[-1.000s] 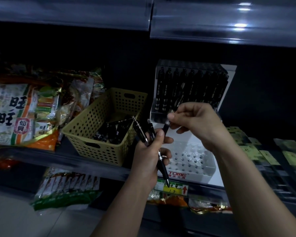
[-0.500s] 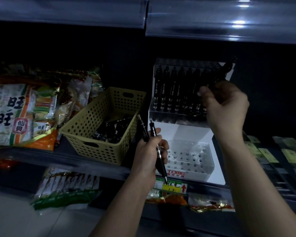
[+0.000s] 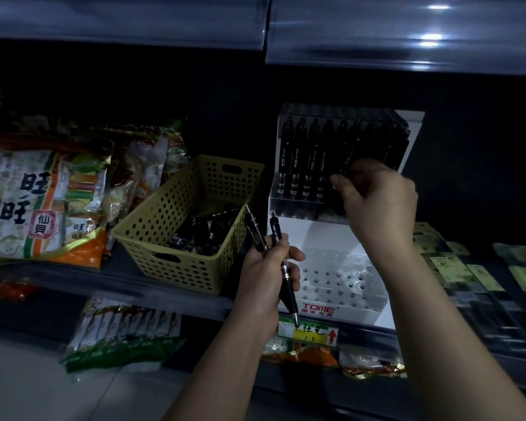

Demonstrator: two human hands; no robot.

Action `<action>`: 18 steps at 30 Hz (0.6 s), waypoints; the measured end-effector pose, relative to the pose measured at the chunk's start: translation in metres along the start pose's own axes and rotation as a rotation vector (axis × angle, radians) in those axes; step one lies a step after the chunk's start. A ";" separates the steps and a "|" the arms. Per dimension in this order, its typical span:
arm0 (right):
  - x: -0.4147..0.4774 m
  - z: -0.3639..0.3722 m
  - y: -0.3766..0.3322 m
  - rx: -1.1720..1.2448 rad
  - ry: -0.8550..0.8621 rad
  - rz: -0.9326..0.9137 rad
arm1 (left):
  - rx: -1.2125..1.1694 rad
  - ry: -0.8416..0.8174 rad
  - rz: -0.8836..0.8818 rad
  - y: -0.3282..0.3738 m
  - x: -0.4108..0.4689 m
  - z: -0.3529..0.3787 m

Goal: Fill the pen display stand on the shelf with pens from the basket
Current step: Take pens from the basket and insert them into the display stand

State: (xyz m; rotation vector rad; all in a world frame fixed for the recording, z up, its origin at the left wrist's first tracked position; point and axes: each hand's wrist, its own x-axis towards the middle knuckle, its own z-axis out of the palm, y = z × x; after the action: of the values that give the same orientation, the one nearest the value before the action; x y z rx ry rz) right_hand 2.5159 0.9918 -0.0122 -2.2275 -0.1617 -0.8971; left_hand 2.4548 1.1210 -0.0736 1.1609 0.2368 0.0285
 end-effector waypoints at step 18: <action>0.001 0.003 0.005 -0.043 -0.052 0.036 | 0.015 -0.092 0.064 0.001 -0.006 0.001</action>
State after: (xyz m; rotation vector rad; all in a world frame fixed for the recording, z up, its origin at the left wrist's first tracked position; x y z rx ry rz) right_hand 2.5202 0.9899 -0.0161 -2.2874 -0.1273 -0.8314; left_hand 2.4496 1.1202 -0.0712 1.1816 0.1189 0.0293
